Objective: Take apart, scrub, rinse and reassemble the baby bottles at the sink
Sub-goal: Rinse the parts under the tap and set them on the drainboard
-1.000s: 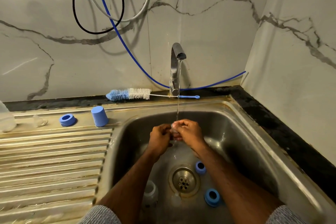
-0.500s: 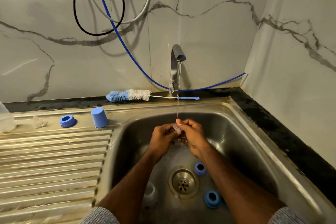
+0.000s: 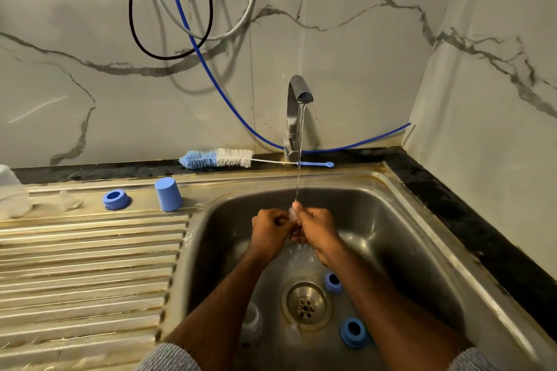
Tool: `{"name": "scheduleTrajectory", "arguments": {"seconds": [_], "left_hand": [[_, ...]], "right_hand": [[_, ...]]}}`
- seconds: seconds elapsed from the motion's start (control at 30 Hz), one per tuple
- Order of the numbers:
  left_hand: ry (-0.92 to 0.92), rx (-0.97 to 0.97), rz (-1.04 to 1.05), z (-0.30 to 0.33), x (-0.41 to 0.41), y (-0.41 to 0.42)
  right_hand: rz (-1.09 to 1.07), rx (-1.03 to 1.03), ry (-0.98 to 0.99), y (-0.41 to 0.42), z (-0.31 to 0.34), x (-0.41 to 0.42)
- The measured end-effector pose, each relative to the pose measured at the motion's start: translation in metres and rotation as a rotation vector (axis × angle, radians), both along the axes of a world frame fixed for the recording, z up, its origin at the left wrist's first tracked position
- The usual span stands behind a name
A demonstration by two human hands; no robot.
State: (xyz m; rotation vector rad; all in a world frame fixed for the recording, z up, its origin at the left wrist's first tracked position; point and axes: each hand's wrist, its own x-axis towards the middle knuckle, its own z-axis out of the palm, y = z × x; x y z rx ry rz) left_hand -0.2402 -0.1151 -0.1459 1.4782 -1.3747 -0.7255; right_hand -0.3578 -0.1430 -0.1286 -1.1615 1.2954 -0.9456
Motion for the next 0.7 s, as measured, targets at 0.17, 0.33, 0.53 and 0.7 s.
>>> {"name": "scheduleTrajectory", "arguments": {"seconds": [0.17, 0.33, 0.53, 0.7], "left_hand": [[-0.008, -0.064, 0.054, -0.001, 0.001, -0.001], [-0.033, -0.085, -0.063, -0.002, 0.0, 0.002], [-0.055, -0.044, -0.073, -0.01, 0.0, -0.003], [0.009, 0.052, -0.079, -0.007, -0.007, -0.002]], "right_hand": [[-0.038, -0.005, 0.111, 0.004, -0.001, 0.001], [-0.083, 0.052, 0.09, 0.004, 0.004, -0.004], [0.022, 0.184, 0.069, 0.006, 0.006, -0.008], [0.023, 0.201, 0.112, 0.002, 0.001, -0.01]]}}
